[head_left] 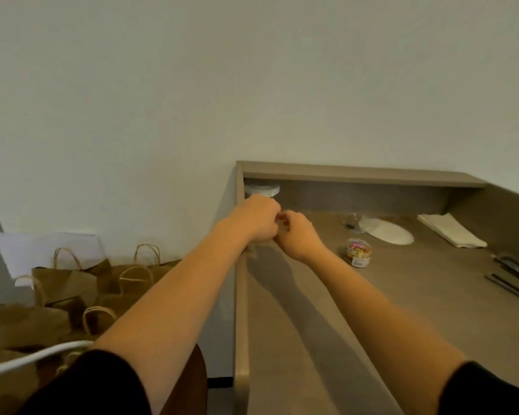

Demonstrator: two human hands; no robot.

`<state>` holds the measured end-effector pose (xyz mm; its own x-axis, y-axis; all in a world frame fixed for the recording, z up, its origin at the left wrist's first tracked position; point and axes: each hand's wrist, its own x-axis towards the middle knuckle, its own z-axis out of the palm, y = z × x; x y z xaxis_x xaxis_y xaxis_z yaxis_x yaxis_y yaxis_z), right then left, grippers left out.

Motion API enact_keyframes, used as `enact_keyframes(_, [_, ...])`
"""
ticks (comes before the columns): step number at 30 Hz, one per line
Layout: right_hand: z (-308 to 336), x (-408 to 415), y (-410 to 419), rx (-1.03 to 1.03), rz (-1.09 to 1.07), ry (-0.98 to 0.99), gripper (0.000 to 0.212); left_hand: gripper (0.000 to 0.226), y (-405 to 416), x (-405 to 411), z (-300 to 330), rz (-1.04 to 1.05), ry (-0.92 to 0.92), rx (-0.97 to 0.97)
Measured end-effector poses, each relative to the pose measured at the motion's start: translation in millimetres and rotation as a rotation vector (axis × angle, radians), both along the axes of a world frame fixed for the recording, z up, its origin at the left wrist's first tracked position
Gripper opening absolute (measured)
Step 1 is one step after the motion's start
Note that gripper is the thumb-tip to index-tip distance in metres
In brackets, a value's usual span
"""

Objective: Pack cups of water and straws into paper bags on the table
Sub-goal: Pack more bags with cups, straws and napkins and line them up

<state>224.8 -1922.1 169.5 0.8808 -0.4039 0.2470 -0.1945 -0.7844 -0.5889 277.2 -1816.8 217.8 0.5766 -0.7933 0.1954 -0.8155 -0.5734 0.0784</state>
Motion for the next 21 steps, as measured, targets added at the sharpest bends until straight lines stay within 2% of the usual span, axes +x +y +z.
enact_keyframes(4, [3.9,57.7,-27.3,0.017,0.014,0.026,0.043,0.012,-24.1,34.8,12.1,0.05,-0.132,0.042])
enact_keyframes(7, [4.2,93.4,-39.7,-0.056,0.03,0.101,0.05,0.02,-31.8,49.1,14.3,0.08,-0.155,0.028])
enact_keyframes(11, [-0.2,127.7,-45.6,0.053,-0.002,0.169,0.067,0.021,-33.8,58.6,13.0,0.116,-0.115,-0.004])
enact_keyframes(16, [-8.8,149.8,-52.1,0.267,-0.031,-0.028,0.048,0.017,-33.3,58.5,6.3,0.131,-0.044,-0.001])
enact_keyframes(21, [-15.3,138.7,-54.6,0.328,-0.025,-0.172,0.046,0.02,-28.0,44.3,1.9,0.143,-0.065,0.004])
